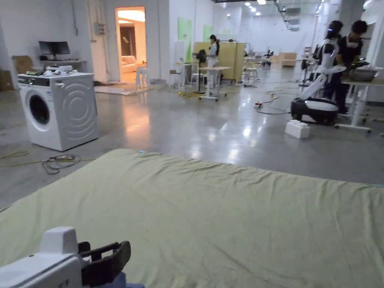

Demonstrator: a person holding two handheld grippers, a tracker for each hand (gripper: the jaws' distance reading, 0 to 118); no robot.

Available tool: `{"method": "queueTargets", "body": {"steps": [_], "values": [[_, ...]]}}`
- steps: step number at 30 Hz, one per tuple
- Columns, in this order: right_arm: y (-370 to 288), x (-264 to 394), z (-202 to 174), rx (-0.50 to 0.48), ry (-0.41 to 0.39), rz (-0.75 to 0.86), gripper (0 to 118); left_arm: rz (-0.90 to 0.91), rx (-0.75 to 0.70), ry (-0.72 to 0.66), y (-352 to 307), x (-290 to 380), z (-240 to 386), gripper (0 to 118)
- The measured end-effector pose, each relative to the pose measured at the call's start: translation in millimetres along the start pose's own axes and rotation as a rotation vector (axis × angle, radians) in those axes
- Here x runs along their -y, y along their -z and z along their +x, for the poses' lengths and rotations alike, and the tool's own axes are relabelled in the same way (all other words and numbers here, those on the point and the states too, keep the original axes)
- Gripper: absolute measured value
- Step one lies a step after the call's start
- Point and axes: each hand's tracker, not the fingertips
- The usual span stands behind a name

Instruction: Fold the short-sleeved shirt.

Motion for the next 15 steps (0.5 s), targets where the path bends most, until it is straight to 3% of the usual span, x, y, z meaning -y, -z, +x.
{"method": "queueTargets", "body": {"steps": [3, 8, 10, 12, 14, 15], "values": [[-30, -25, -20, 0.026, -0.103, 0.145, 0, 0.165, 0.062, 0.149, -21, -2, 66, 86], [-87, -44, -53, 0.078, -0.303, 0.356, 0, 0.185, 0.089, 0.096, -53, -9, 133, 83], [-102, -46, -61, 0.111, -0.37, 0.381, 0, 0.245, 0.122, 0.155, -70, -5, 147, 81], [-111, -46, -69, 0.149, -0.483, 0.439, 0, 0.267, 0.047, 0.229, -84, -2, 158, 76], [-114, -45, -67, 0.153, -0.451, 0.412, 0, 0.281, 0.046, 0.267, -92, 2, 164, 68], [-113, -47, -62, 0.14, -0.401, 0.394, 0, 0.278, 0.061, 0.265, -93, 4, 163, 58]]}}
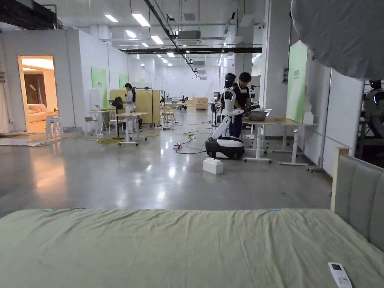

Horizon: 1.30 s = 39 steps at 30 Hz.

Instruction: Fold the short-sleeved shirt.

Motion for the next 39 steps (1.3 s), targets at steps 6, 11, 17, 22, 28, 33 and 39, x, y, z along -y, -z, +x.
{"method": "queueTargets", "body": {"steps": [6, 11, 17, 22, 28, 33, 39], "values": [[-4, 5, 11, 0.034, 0.054, -0.011, 0, -0.036, 0.014, -0.016, -2, 7, 3, 6], [0, 10, 16, 0.031, 0.088, -0.032, 0, -0.055, -0.009, -0.031, 2, 7, 2, 0], [10, 9, 5, 0.03, 0.014, -0.055, 0, -0.051, -0.001, 0.002, 4, 4, 5, 0], [15, 7, 1, 0.015, -0.003, -0.055, 0, -0.049, 0.003, -0.018, 8, 4, 3, 0], [18, 6, 3, 0.01, -0.023, -0.061, 0, -0.053, 0.019, -0.031, 10, 7, 5, 0], [16, 7, 1, 0.015, -0.029, -0.062, 1, -0.025, 0.017, -0.048, 11, 9, 5, 6], [14, 7, 1, 0.018, -0.048, -0.046, 36, -0.036, 0.017, -0.066, 12, 12, 5, 49]]}}
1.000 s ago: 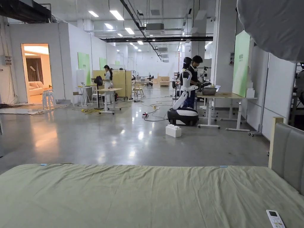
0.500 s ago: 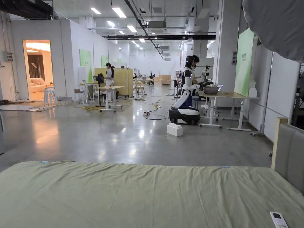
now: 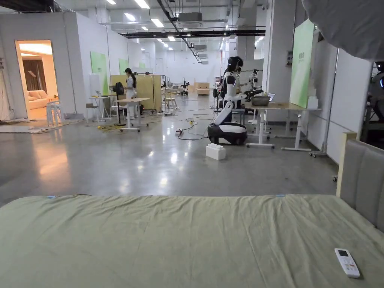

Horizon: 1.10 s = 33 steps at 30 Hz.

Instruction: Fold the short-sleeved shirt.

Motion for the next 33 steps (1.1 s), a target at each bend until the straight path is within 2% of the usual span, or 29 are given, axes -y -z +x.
{"method": "queueTargets", "body": {"steps": [2, 3, 6, 7, 9, 13, 14, 20, 33], "values": [[1.0, 2.6, 0.9, 0.0, 0.014, -0.021, 55, 0.007, -0.005, -0.019, 0.0, 0.5, -0.4, 74], [1.2, 2.7, -0.2, 0.007, 0.002, -0.008, 69, 0.011, -0.007, -0.025, -0.5, 0.9, -0.7, 87], [1.4, 4.4, -0.2, 0.016, -0.002, 0.002, 106, 0.019, -0.005, -0.024, -1.4, 0.4, -0.8, 107], [1.7, 4.3, -0.2, 0.006, 0.004, 0.009, 113, 0.02, 0.0, -0.019, -1.7, 0.2, -0.7, 111], [0.9, 3.8, 0.5, -0.012, 0.028, 0.022, 115, 0.018, 0.003, -0.008, -2.1, 0.0, -0.1, 118], [2.4, 4.7, 1.3, -0.008, 0.049, 0.012, 118, 0.018, -0.005, 0.008, -2.6, -0.2, 2.9, 118], [2.2, 3.1, 0.6, -0.011, 0.024, 0.037, 118, 0.018, -0.006, 0.007, -1.9, -0.5, 3.7, 118], [3.3, 3.8, -3.4, 0.002, -0.003, 0.036, 118, 0.006, -0.01, 0.016, -1.5, -1.7, 4.6, 118], [1.5, 6.2, -4.8, 0.01, -0.011, 0.045, 118, -0.006, -0.014, 0.017, -0.8, -1.8, 4.4, 118]]}}
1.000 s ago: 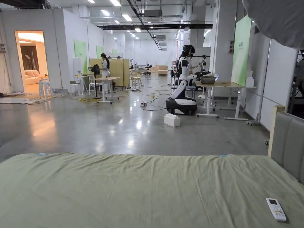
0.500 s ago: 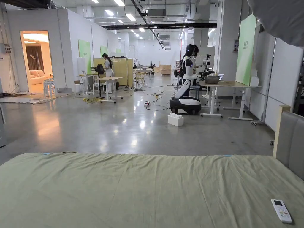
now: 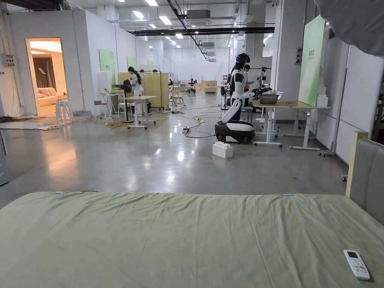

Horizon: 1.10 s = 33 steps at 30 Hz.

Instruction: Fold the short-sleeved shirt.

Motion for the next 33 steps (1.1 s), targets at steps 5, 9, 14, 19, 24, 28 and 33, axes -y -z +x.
{"method": "queueTargets", "body": {"steps": [5, 9, 14, 19, 24, 28, 33], "values": [[-1.1, -0.5, 3.0, 0.0, 0.026, 0.004, 118, -0.003, 0.011, -0.018, -0.7, -0.7, -1.4, 118], [-1.5, -0.6, 4.7, 0.004, 0.033, 0.003, 118, -0.003, 0.01, -0.014, -0.3, -1.5, -0.8, 118], [-2.7, 0.1, 6.7, -0.003, 0.065, 0.006, 118, -0.006, 0.019, -0.007, -0.2, -1.8, 0.5, 118], [-3.0, 0.4, 5.8, 0.005, 0.058, -0.004, 118, -0.008, 0.018, -0.006, -0.6, -0.9, 1.3, 118], [-1.9, 0.2, 5.7, 0.001, 0.06, -0.009, 118, -0.013, 0.017, -0.004, 0.0, -1.0, 1.1, 118], [-1.4, 0.5, 5.5, 0.001, 0.052, -0.014, 118, -0.013, 0.017, -0.007, 0.5, -1.3, 0.9, 118], [0.5, 0.9, 4.3, -0.003, 0.037, -0.017, 118, -0.008, 0.019, 0.005, 2.1, -3.1, 0.8, 118]]}}
